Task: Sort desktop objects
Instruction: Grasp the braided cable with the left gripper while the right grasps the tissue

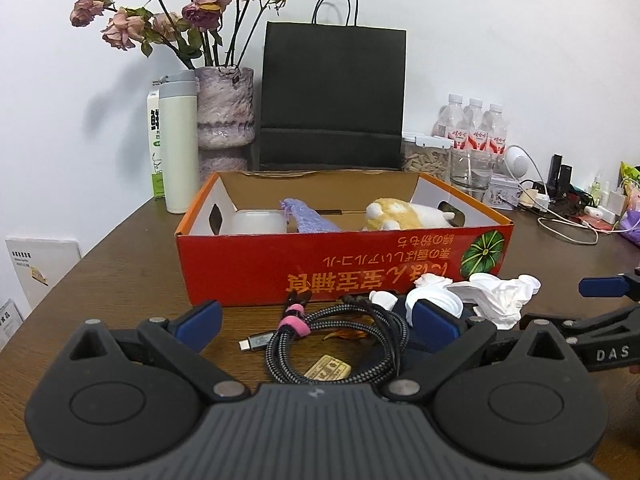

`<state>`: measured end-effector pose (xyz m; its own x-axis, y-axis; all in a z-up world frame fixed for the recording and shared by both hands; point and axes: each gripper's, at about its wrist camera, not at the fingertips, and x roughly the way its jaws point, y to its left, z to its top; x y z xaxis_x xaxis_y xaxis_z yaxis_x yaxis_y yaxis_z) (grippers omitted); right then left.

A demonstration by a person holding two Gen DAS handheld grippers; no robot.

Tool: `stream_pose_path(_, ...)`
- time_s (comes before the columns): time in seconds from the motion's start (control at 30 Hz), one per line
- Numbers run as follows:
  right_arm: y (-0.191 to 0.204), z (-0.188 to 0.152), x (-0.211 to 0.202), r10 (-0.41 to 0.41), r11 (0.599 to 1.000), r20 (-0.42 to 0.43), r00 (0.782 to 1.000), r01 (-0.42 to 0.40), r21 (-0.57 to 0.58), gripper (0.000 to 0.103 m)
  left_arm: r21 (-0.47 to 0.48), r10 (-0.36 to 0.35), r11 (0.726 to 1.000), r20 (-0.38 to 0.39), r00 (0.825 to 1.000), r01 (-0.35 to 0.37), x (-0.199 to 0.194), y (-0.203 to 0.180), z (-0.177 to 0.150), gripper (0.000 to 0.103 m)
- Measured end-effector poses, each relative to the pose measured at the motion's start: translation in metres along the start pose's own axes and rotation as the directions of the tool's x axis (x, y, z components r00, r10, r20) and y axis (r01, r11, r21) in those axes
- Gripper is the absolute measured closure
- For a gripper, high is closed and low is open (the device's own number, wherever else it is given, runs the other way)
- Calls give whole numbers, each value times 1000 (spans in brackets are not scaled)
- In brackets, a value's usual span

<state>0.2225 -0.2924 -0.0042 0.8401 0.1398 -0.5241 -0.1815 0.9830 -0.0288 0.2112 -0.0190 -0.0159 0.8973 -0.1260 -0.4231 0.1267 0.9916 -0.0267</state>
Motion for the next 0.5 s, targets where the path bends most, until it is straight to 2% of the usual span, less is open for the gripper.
stream_pose_path(0.13, -2, 3, 7, -8, 1000, -4, 1000, 8, 11, 1, 17, -25, 1000, -10, 1000, 25, 2, -5, 2, 2)
stream_pose_path(0.23, 2, 5, 14, -1, 1000, -7, 1000, 1, -17, 2, 34, -42, 999, -19, 999, 42, 5, -10, 3, 10)
stream_pose_path(0.37, 6, 9, 27, 1, 999, -24, 1000, -2, -53, 4, 24, -69, 997, -58, 996, 71, 15, -11, 5, 24)
stream_pose_path(0.5, 5, 13, 40, 24, 998, -56, 998, -27, -58, 9, -15, -104, 995, -96, 990, 103, 24, -7, 7, 44)
